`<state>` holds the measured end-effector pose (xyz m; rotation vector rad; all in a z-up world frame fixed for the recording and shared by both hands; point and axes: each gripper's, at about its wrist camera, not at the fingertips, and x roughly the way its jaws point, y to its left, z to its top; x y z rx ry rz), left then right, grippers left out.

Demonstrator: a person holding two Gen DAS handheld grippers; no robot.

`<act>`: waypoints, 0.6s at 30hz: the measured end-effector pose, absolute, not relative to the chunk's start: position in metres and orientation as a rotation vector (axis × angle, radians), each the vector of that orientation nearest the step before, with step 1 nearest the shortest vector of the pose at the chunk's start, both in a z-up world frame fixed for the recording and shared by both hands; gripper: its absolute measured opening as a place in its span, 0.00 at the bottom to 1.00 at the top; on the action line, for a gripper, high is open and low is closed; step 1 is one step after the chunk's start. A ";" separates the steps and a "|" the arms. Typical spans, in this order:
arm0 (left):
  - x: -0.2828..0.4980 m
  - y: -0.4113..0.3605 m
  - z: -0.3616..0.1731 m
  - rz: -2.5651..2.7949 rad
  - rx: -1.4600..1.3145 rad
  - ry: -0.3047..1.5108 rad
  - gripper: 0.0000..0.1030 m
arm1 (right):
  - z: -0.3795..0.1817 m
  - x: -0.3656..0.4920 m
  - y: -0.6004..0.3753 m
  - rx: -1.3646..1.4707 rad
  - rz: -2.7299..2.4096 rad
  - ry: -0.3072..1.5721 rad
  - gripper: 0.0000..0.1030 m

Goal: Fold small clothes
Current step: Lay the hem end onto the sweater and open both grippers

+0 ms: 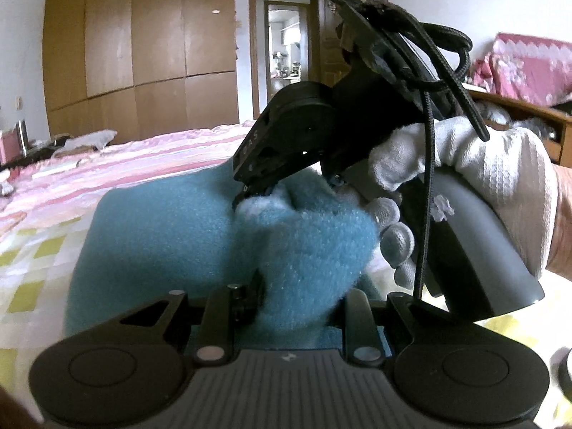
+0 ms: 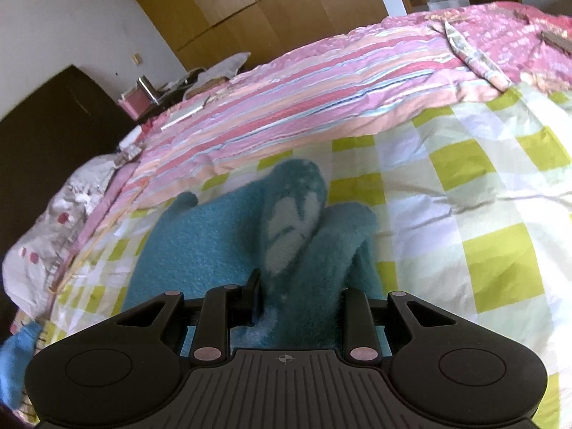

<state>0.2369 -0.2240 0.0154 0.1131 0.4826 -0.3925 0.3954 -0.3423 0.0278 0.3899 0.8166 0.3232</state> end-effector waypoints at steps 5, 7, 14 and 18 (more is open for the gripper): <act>0.230 -0.238 0.009 -0.389 0.203 0.453 0.27 | 0.013 0.392 -0.360 0.490 0.350 0.793 0.24; 0.228 -0.241 0.007 -0.389 0.219 0.449 0.28 | 0.008 0.390 -0.366 0.515 0.356 0.781 0.24; 0.224 -0.252 0.006 -0.400 0.263 0.436 0.31 | 0.006 0.382 -0.377 0.557 0.342 0.765 0.33; 0.221 -0.255 0.010 -0.418 0.251 0.441 0.35 | 0.022 0.368 -0.381 0.534 0.301 0.759 0.39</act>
